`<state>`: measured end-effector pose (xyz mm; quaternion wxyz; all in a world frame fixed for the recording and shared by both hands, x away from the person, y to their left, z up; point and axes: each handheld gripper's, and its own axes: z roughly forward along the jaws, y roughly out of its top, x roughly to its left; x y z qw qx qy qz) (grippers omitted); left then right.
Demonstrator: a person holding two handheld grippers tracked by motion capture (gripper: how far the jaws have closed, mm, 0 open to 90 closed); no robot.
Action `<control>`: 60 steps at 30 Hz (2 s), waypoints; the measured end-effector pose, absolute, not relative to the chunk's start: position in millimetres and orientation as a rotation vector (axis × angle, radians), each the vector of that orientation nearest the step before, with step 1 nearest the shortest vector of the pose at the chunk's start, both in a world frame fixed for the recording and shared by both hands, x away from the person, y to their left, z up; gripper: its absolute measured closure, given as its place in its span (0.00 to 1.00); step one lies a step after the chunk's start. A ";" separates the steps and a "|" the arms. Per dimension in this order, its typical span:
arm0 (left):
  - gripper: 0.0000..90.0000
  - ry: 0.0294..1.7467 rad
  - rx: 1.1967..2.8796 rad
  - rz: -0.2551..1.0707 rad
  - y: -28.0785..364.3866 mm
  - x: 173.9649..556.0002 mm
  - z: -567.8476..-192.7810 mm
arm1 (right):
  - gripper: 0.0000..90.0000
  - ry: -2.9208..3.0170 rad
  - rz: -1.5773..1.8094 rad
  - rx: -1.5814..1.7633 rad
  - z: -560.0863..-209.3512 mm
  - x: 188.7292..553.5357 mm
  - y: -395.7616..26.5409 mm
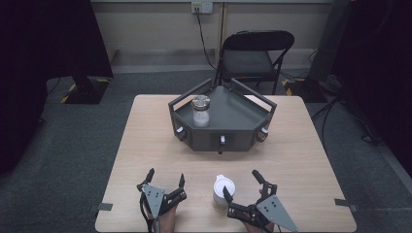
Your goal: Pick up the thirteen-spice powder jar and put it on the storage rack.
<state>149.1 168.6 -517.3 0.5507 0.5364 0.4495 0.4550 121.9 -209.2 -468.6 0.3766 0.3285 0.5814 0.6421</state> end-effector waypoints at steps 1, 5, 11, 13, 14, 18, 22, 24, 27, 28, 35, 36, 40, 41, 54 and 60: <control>0.00 1.064 1.269 1.077 168.6 149.1 -517.3 | 0.00 1.492 1.640 0.838 -470.3 120.3 -206.4; 0.00 1.063 1.269 1.076 168.7 149.1 -517.4 | 0.00 1.544 1.644 0.854 -474.9 120.6 -200.1; 0.00 1.063 1.269 1.075 168.8 149.2 -517.4 | 0.03 1.611 1.633 0.893 -479.5 121.4 -196.5; 0.00 1.063 1.269 1.076 168.8 149.2 -517.4 | 0.04 1.615 1.612 0.888 -483.3 119.3 -193.3; 0.00 1.062 1.269 1.075 168.9 149.2 -517.4 | 0.05 1.613 1.603 0.884 -484.9 118.4 -191.9; 0.00 1.060 1.270 1.073 169.3 149.3 -517.4 | 0.08 1.622 1.593 0.891 -488.1 118.6 -189.2; 0.00 1.060 1.270 1.073 169.3 149.3 -517.4 | 0.09 1.642 1.581 0.899 -489.9 120.8 -187.1; 0.00 1.060 1.271 1.073 169.3 149.3 -517.4 | 0.10 1.652 1.577 0.905 -490.5 121.5 -186.5; 0.00 1.060 1.270 1.073 169.3 149.3 -517.4 | 0.13 1.656 1.575 0.923 -491.7 121.8 -186.6; 0.00 1.060 1.270 1.073 169.3 149.3 -517.4 | 0.14 1.653 1.577 0.926 -492.2 121.6 -186.7; 0.00 1.060 1.273 1.073 169.3 149.4 -517.1 | 0.22 1.657 1.575 0.940 -492.1 123.4 -189.7; 0.00 1.060 1.273 1.073 169.4 149.4 -517.1 | 0.24 1.659 1.576 0.940 -492.2 124.0 -190.0; 0.00 1.060 1.272 1.073 169.3 149.4 -517.3 | 0.32 1.676 1.581 0.934 -491.5 126.4 -191.9; 0.00 1.060 1.272 1.073 169.3 149.4 -517.3 | 0.32 1.679 1.578 0.935 -490.8 126.3 -191.8; 0.01 1.061 1.273 1.077 168.6 149.3 -517.0 | 0.33 1.686 1.568 0.927 -489.0 125.7 -192.1; 0.01 1.063 1.273 1.078 168.3 149.3 -516.9 | 0.33 1.692 1.576 0.929 -488.2 126.3 -193.7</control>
